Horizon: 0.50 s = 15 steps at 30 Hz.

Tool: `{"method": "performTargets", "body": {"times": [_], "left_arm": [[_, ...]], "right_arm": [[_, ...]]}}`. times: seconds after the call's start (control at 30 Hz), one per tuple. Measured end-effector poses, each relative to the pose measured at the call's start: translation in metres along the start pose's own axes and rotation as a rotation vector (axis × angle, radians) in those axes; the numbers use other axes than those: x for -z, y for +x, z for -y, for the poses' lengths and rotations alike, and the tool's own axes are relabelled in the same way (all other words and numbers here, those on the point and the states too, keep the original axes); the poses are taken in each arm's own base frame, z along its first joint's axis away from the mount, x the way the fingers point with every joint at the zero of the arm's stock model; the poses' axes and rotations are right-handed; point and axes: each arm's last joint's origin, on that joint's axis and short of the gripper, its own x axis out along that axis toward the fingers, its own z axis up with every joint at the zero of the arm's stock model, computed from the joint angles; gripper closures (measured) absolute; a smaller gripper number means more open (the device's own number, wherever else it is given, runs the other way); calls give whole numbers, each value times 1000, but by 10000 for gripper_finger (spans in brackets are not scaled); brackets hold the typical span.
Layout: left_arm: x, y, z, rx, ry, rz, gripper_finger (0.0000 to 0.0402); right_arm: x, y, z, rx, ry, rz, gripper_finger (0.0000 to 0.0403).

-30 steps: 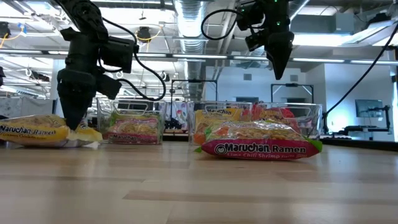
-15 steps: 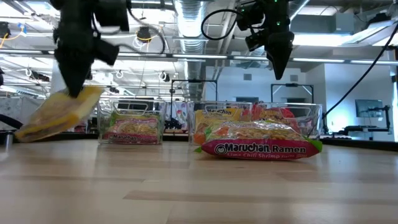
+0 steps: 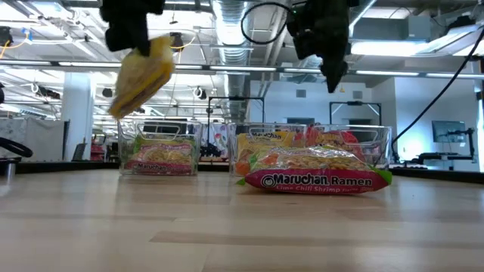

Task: Sort Maruchan noodles
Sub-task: Put the yellow noodle pack into the middle transparent bin

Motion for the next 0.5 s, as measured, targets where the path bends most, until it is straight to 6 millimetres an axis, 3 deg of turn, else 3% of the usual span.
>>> {"method": "performTargets", "body": {"times": [0.2, 0.5], "left_arm": [[-12, -8, 12, 72, 1, 119, 401], [-21, -10, 19, 110, -56, 226, 401]], "right_arm": [[-13, -1, -17, -293, -55, 134, 211], [-34, -5, -56, -537, -219, 342, 211]]}}
